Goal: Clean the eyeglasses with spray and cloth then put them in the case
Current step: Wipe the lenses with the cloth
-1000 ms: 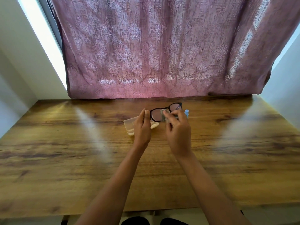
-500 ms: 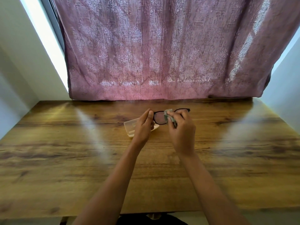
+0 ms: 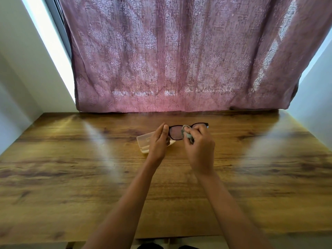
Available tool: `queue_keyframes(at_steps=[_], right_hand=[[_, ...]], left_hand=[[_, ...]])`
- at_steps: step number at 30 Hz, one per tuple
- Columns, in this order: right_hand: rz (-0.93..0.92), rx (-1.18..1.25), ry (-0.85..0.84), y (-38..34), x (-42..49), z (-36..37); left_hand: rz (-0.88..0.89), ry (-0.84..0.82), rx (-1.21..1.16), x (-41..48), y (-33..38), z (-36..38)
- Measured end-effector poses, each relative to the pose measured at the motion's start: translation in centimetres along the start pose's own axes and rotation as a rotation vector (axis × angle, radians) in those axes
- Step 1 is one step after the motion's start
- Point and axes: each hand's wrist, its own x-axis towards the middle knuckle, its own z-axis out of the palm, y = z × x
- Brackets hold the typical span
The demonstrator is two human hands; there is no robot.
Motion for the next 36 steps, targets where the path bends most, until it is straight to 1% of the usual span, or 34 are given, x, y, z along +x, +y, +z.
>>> queue_keyframes(at_steps=[2,4,7,9,12,14,16,19,22,26,28,31,33,36], right_hand=[[-0.032,0.029,-0.018,-1.0,-0.2,0.4],[-0.076,0.041,-0.083,-2.0,-1.1,0.8],[-0.100,0.027,-0.143,-1.8,-2.2,0.6],[-0.073,0.027,-0.126,-0.8,-2.1,0.1],[-0.005,0.020,-0.038,0.0,-0.8,-0.3],[-0.003,0.017,-0.013,-0.3,0.0,-0.2],[-0.025,0.008,-0.036,-1.3,0.0,0.2],[-0.076,-0.002,-0.119,-2.6,-1.3,0.7],[-0.097,0.009,-0.154,-2.2,-2.5,0.5],[-0.007,0.006,-0.082,-0.6,-1.5,-0.1],[0.006,0.001,-0.052,-0.6,-0.6,0.0],[-0.033,-0.009,-0.080,-2.0,-0.6,0.4],[-0.092,0.005,-0.118,-2.9,-1.2,0.7],[-0.151,-0.001,-0.148,-2.5,-2.1,0.6]], left_hand=[[0.013,-0.008,0.025,-0.1,0.0,0.3],[0.032,-0.003,0.037,-0.2,0.1,0.4],[0.016,0.026,0.000,-0.2,0.2,0.3],[-0.003,0.027,-0.006,-0.3,0.1,0.1],[0.009,0.021,-0.016,-0.3,0.0,0.1],[0.015,0.025,-0.013,-0.4,0.2,0.3],[0.015,0.032,-0.013,-0.4,0.3,0.4],[0.032,0.017,-0.014,-0.4,0.3,0.1],[0.023,0.022,-0.023,-0.5,0.3,0.0],[0.023,0.042,0.006,-0.5,0.3,-0.3],[0.026,0.038,-0.003,-0.6,0.3,-0.2],[0.025,0.041,-0.006,-0.6,0.5,-0.1],[0.022,0.041,-0.006,-0.6,0.5,-0.2],[0.024,0.040,-0.005,-0.7,0.3,-0.4]])
